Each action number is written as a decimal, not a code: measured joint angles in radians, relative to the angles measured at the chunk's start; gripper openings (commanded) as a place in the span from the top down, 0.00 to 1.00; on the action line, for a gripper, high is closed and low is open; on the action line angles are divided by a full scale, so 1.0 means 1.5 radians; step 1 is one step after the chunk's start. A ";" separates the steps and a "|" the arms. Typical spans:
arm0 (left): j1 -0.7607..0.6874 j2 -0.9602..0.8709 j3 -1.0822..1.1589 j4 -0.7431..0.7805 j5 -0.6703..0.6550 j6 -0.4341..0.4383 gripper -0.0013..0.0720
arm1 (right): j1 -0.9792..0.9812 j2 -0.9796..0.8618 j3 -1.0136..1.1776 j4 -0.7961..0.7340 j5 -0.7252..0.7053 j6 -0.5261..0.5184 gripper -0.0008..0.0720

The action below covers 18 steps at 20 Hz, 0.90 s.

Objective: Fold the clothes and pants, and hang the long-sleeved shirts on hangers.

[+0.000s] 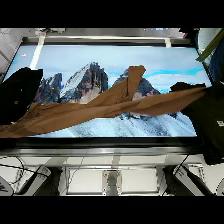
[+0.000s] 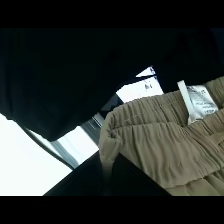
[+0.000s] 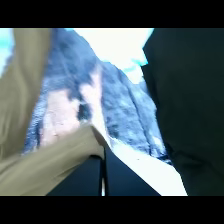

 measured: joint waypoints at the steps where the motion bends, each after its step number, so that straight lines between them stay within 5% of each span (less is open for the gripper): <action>1: 0.001 0.000 -0.001 0.004 -0.002 -0.001 0.94 | -0.002 0.007 -0.011 -0.016 0.025 -0.008 0.98; 3: 0.003 0.000 -0.014 0.007 -0.007 -0.001 0.94 | -0.013 0.028 -0.081 -0.065 0.054 -0.020 0.88; 5: 0.004 -0.002 -0.036 0.012 -0.006 -0.002 0.94 | -0.034 0.043 -0.184 -0.120 0.060 -0.017 0.11; 10: 0.004 -0.006 -0.067 -0.001 -0.008 -0.003 0.94 | -0.076 0.050 -0.332 -0.191 0.061 0.019 0.10; 12: 0.004 -0.006 -0.071 -0.006 -0.008 -0.003 0.94 | -0.080 0.049 -0.336 -0.156 0.043 0.023 0.18; 18: 0.004 -0.006 -0.075 -0.034 -0.009 -0.003 0.94 | 0.010 -0.072 -0.268 -0.026 -0.024 0.027 0.21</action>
